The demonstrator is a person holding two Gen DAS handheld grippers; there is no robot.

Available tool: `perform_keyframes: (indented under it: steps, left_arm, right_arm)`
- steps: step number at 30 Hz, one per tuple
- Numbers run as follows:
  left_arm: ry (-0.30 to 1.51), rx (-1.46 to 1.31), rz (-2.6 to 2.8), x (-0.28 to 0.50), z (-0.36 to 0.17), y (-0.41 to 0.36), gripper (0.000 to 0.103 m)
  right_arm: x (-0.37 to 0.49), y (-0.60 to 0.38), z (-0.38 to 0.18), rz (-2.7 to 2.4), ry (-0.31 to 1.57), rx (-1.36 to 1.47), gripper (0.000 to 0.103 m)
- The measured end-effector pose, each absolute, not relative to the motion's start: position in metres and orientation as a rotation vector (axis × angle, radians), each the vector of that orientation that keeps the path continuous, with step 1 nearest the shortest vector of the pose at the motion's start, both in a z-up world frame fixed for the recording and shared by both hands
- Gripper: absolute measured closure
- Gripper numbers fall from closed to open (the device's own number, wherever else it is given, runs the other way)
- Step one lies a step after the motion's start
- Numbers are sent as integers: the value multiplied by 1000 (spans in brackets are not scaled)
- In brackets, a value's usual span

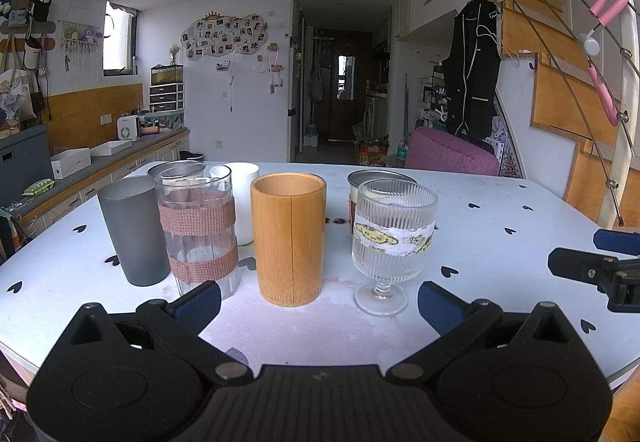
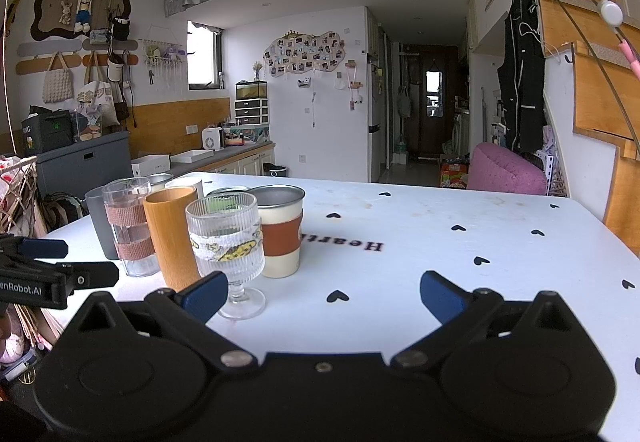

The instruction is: Flip cup upright

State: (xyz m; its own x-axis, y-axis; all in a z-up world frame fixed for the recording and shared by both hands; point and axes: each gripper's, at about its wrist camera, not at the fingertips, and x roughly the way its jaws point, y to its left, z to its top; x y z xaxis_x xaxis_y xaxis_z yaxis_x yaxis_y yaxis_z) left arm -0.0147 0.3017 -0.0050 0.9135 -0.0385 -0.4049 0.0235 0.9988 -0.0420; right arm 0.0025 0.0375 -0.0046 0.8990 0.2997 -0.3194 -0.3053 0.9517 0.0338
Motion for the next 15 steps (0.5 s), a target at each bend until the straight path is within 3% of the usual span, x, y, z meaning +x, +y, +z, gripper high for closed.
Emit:
perform_keyframes:
  steps: [15]
  left_arm:
    - [420,-35,-31,-14,-6,301,0]
  right_arm:
    - [2,37,-4,313,329,-17,0]
